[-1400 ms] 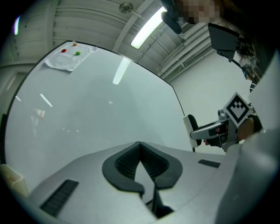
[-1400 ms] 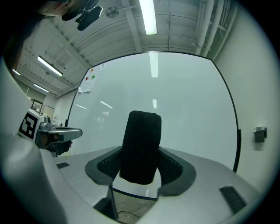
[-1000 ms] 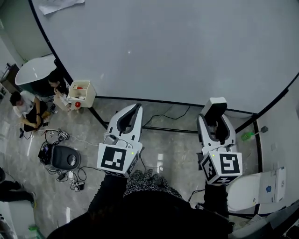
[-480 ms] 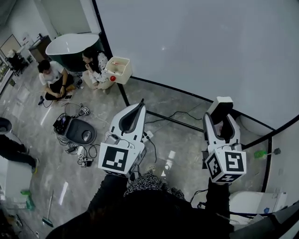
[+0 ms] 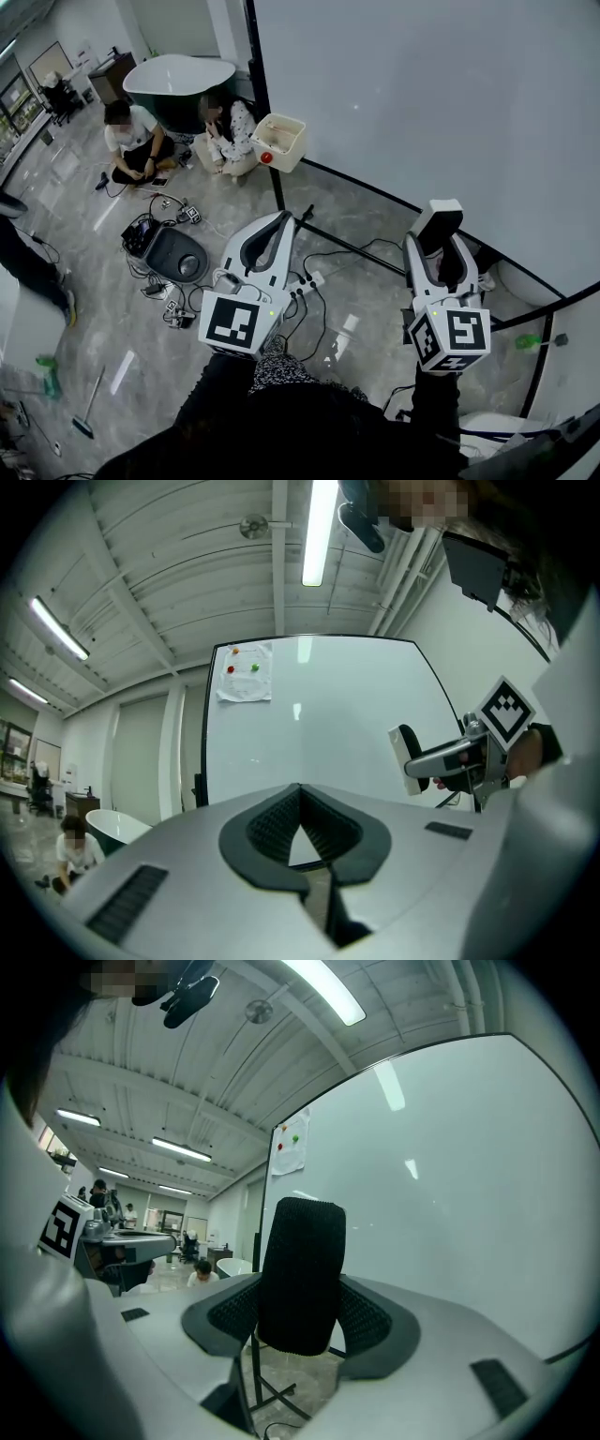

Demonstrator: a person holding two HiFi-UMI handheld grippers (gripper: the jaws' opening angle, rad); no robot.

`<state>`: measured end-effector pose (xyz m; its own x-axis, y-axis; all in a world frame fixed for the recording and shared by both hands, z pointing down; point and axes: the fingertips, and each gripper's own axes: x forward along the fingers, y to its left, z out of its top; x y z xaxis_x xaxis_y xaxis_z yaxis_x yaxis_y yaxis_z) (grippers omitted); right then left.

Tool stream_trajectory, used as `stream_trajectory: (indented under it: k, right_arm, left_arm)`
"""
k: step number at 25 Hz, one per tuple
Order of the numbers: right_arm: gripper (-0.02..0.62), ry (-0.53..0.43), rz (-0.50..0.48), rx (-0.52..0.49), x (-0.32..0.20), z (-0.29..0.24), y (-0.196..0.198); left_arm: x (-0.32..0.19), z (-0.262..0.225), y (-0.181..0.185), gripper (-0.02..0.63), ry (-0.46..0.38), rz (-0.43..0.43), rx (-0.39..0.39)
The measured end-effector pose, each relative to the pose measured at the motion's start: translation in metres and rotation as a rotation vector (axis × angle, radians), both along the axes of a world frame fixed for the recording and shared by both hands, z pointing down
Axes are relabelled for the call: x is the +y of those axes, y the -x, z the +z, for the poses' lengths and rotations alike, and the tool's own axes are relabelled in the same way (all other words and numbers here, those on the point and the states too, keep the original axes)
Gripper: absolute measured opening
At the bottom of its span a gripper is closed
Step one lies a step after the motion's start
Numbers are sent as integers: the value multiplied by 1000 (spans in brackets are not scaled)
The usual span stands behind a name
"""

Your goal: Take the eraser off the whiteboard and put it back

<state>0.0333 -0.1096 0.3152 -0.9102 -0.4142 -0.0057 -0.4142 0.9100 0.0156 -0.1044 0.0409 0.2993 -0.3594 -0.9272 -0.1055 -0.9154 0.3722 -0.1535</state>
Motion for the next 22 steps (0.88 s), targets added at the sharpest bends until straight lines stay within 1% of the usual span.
stream_trajectory:
  k: [3,6,12,17,19,22]
  right_arm:
    - [245,-7,3,-5,2,-1,25]
    - [245,-6,24,-10,0,-2,53]
    - [245,-11,63,-16,-5,-9,126]
    - [245,-2,97,-21,-4,-5,185]
    - [245,-5,110,-20,-1,-6,205]
    - [245,-5,151,-20,4,-12,229]
  left_arm:
    - [0,-3,23,6,-9,10,-10]
    - [-8,-6,51,6,-16,38,-14]
    - [-23,-8,123,6,-13,94,-4]
    - [-26,-5,182,6,-12,129,8]
    - [-26,-7,204,6,-16,145,5]
    - [-27,-8,231,6,1,195,-10]
